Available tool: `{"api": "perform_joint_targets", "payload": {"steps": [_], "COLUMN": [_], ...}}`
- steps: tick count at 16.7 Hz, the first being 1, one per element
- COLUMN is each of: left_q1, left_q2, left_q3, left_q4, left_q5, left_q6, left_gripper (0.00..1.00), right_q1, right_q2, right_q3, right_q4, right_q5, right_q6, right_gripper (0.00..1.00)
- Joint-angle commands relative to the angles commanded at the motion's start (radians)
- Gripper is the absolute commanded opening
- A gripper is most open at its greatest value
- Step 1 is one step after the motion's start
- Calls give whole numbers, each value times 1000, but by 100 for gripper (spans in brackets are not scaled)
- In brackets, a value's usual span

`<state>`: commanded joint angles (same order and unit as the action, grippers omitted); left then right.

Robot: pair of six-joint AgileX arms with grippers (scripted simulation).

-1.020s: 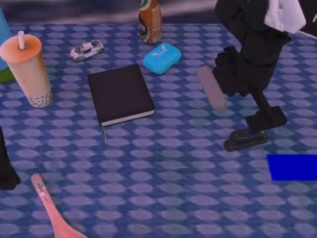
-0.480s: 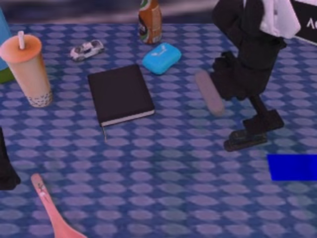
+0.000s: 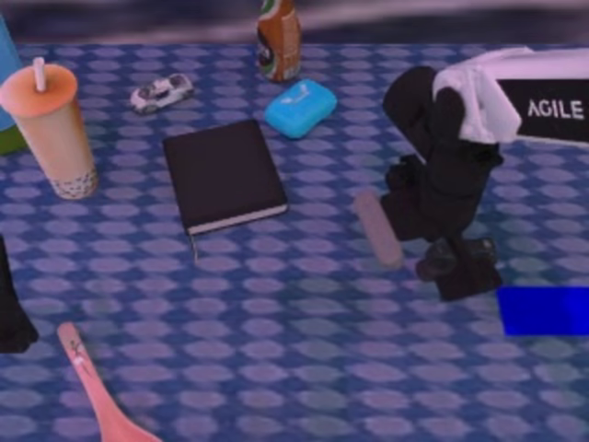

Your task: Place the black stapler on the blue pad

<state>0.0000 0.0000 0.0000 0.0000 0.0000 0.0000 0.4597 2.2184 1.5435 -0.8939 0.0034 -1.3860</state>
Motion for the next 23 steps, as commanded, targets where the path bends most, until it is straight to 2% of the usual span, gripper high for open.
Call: {"api": "perform_joint_targets", "payload": {"steps": [4,17,23], "left_q1": [0,0,0], "left_q2": [0,0,0], "left_q3": [0,0,0], "left_q4": [0,0,0], "left_q5": [0,0,0], "left_q6": [0,0,0], "left_gripper": [100,100,100], "right_q1": [0,0,0], "right_q2": [3,3,3], "right_q3": [-6,-6,-6], "right_q4": [8,8,8], "right_q5": [0,0,0], "right_q6": [0,0,0], "right_gripper": [100,2,0]}}
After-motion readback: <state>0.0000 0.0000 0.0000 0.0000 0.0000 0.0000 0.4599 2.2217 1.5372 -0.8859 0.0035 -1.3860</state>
